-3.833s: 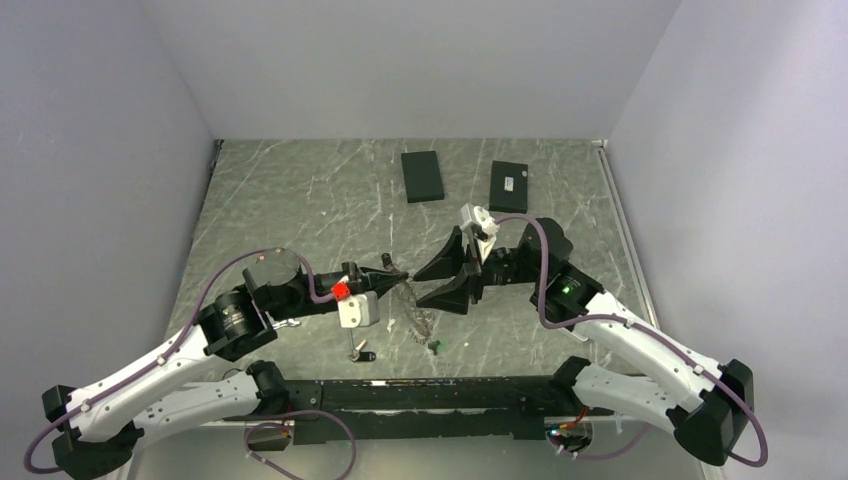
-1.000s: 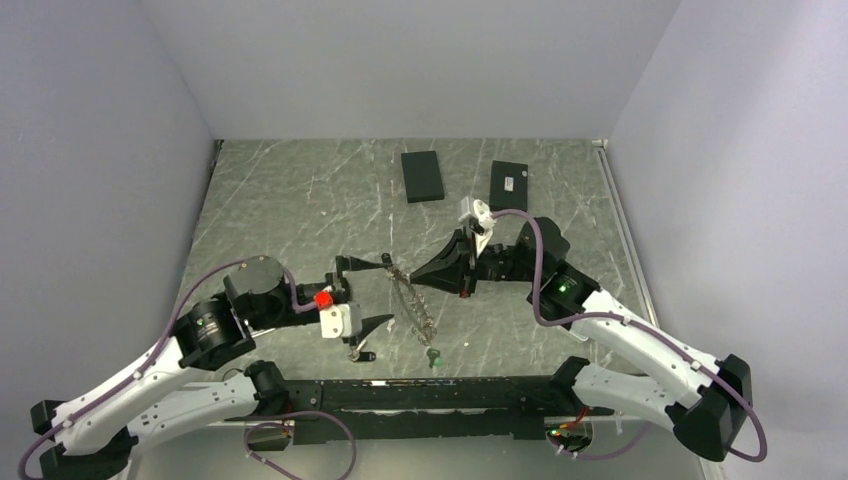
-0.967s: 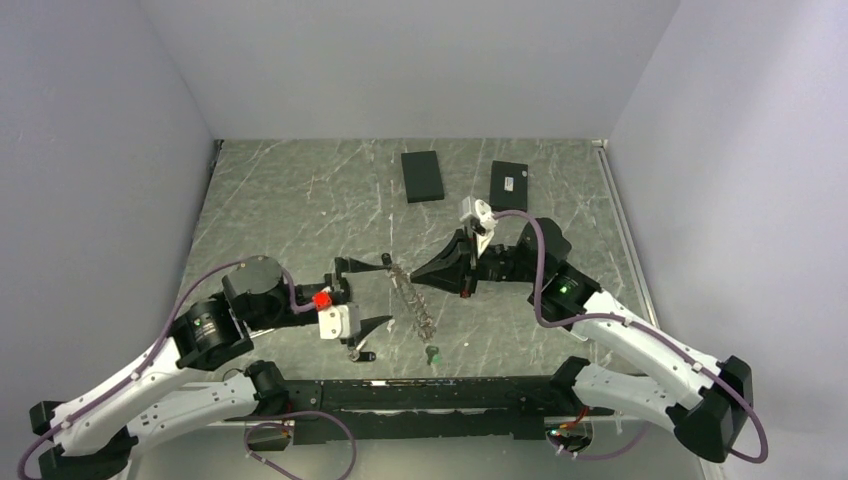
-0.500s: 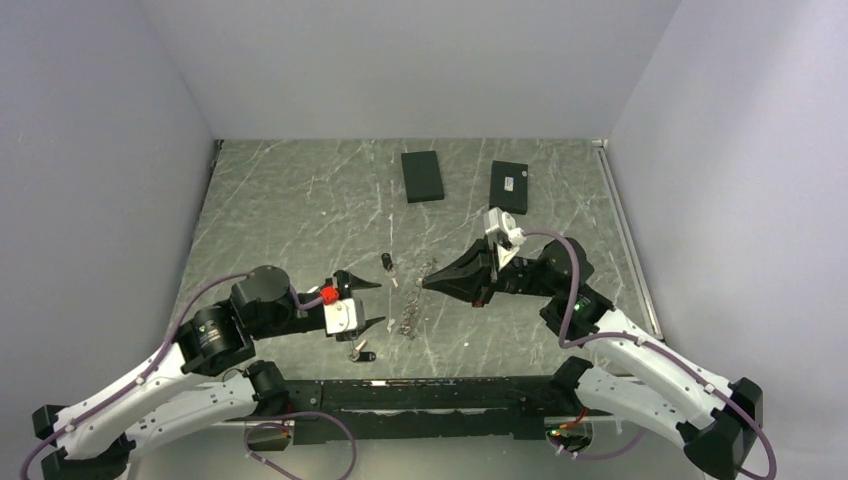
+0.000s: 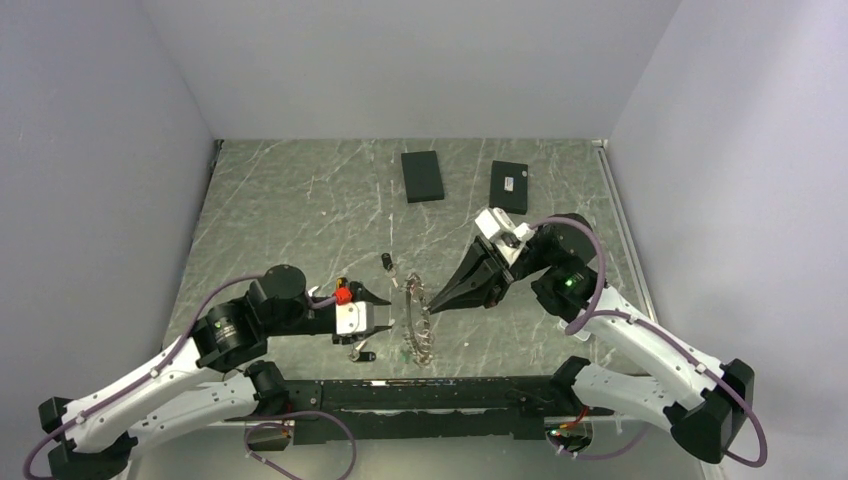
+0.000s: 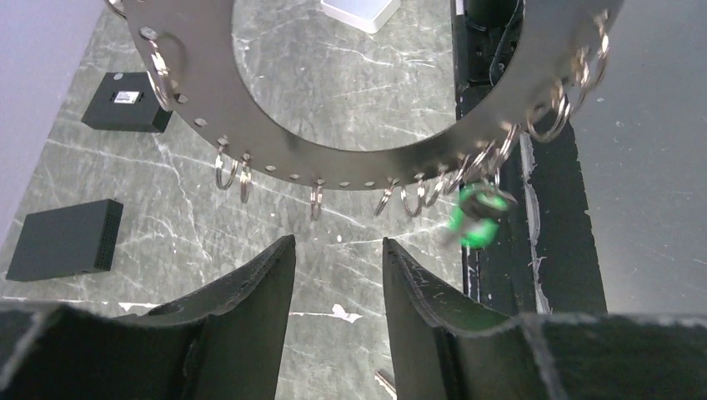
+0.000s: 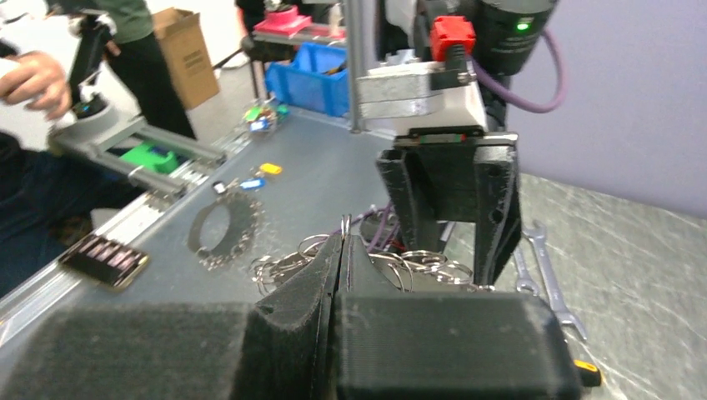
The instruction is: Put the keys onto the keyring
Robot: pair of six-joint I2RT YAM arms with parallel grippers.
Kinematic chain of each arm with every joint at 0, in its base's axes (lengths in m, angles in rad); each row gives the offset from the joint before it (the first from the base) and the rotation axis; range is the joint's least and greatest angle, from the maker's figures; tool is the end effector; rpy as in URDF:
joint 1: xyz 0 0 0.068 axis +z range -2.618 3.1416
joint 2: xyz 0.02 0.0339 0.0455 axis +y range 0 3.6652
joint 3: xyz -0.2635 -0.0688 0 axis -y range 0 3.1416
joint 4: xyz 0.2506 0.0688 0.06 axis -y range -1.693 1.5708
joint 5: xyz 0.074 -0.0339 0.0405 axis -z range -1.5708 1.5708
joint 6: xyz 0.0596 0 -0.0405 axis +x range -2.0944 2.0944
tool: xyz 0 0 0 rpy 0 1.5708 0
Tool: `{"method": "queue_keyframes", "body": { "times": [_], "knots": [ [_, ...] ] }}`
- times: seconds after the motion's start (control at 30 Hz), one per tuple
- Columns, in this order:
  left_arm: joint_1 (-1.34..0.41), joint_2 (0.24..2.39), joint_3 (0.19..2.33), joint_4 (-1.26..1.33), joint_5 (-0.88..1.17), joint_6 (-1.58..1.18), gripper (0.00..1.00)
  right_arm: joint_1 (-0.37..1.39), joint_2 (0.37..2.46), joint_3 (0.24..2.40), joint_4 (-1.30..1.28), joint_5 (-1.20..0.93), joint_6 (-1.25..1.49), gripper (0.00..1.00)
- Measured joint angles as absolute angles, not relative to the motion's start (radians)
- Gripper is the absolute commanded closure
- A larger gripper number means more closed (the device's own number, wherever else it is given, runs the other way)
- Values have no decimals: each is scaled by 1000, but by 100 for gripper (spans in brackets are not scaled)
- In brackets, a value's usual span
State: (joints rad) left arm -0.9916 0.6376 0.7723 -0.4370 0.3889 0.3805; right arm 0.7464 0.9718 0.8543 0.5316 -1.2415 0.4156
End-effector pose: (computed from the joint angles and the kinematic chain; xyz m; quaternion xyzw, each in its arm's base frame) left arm 0.0751 -0.1562 0.3250 0.5893 0.5390 -0.3233 0.5077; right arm 0.1179 0.1858 0.3989 -0.5536 0.3584 0.6396 0.3949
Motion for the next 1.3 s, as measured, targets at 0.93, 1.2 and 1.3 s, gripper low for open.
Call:
{"method": "queue_keyframes", "body": {
  "times": [0.93,1.2,1.3],
  "knots": [
    [-992,689,708,-439,36,-112,53,746,941,859,225,-1078,225,100],
    [-992,860,721,-524,-106,-485,60,746,765,693,200,-757,190,100],
    [-992,881,724,-614,-177,-625,66,745,745,683,174,-678,178,100]
  ]
}}
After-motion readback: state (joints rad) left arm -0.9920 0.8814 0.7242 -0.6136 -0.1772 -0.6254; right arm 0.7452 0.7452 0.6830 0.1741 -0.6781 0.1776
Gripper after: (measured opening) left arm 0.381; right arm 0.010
